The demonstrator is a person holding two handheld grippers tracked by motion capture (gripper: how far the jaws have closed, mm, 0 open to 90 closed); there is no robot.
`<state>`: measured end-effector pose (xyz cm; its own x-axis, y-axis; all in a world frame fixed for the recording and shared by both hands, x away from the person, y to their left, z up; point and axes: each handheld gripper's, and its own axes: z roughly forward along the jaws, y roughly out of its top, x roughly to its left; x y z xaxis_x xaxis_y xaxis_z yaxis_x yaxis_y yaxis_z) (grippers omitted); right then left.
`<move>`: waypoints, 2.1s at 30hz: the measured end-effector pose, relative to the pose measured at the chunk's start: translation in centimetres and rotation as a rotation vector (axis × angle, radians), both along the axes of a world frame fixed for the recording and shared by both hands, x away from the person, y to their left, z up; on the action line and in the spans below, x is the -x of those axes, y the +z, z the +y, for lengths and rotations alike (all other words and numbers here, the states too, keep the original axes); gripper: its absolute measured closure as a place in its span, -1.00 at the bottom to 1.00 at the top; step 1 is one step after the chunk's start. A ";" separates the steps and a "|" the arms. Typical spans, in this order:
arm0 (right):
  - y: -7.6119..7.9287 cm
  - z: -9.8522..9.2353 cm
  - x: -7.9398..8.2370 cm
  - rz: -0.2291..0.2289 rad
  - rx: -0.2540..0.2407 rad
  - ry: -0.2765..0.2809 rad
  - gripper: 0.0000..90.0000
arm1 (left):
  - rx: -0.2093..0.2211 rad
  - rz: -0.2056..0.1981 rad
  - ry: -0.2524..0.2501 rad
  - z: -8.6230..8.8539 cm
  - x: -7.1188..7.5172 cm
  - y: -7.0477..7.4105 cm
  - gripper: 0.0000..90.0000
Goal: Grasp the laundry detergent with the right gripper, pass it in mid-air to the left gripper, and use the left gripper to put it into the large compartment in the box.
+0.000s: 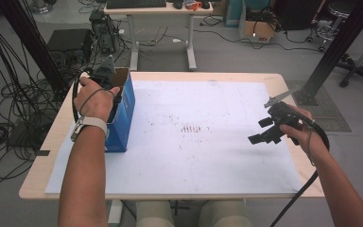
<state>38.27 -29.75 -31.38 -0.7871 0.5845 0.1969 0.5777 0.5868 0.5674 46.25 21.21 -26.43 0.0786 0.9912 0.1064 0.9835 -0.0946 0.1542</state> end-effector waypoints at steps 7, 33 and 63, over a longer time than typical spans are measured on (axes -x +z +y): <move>0.0 -0.1 -0.1 -0.007 0.008 0.017 -0.91 | -0.001 -0.006 -0.003 0.0 0.0 0.0 -0.17; -0.1 -0.1 -0.1 -0.010 0.002 0.020 -0.91 | 0.003 -0.006 -0.015 0.1 0.0 0.0 -0.17; 0.1 0.2 0.1 -0.002 0.004 0.021 -0.91 | 0.086 -0.100 -0.019 1.4 1.1 1.8 -0.63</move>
